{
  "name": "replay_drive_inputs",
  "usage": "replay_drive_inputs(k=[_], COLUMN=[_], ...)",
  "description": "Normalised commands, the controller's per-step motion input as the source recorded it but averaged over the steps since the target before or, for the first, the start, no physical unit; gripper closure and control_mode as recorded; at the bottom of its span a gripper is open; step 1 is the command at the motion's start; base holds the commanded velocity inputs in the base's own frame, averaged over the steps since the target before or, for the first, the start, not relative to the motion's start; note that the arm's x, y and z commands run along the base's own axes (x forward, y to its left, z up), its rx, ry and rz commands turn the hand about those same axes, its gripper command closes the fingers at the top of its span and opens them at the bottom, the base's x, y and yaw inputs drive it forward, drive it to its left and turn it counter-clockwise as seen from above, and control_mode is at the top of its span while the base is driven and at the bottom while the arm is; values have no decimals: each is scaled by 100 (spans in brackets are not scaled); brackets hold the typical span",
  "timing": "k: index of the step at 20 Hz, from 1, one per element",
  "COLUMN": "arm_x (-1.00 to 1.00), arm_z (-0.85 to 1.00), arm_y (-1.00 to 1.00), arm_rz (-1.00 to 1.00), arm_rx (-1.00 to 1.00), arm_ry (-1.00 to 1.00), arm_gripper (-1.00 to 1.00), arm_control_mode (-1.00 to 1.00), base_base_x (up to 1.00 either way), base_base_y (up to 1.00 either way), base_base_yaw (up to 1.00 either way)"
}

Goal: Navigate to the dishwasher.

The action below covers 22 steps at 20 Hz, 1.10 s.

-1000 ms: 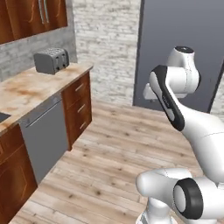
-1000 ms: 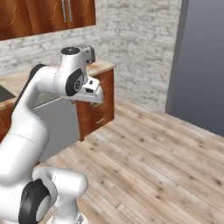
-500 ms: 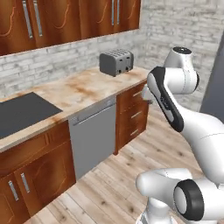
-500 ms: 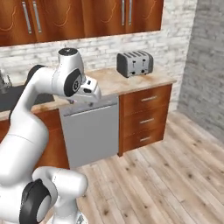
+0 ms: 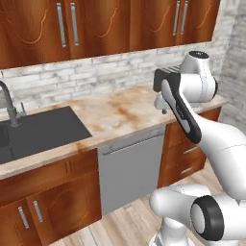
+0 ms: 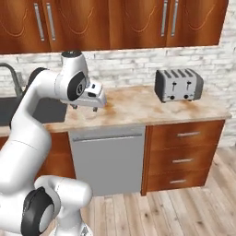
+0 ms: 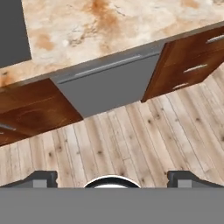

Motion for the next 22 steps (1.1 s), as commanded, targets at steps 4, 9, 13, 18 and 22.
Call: replay_drive_inputs(k=[4,9,13,18,22], arm_x=[0,0,0,0,0], arm_z=[0,0,0,0,0], arm_y=[0,0,0,0,0], arm_rz=[0,0,0,0,0], arm_rx=[0,0,0,0,0], arm_ry=[0,0,0,0,0], arm_gripper=[-100,-100,-100,-100,-100], arm_control_mode=[100,100,100,100,100], base_base_x=[100,72,28,44,61], base_base_y=[-33,-54,-84,-63,-2], base_base_yaw=[49,40,33,22,1])
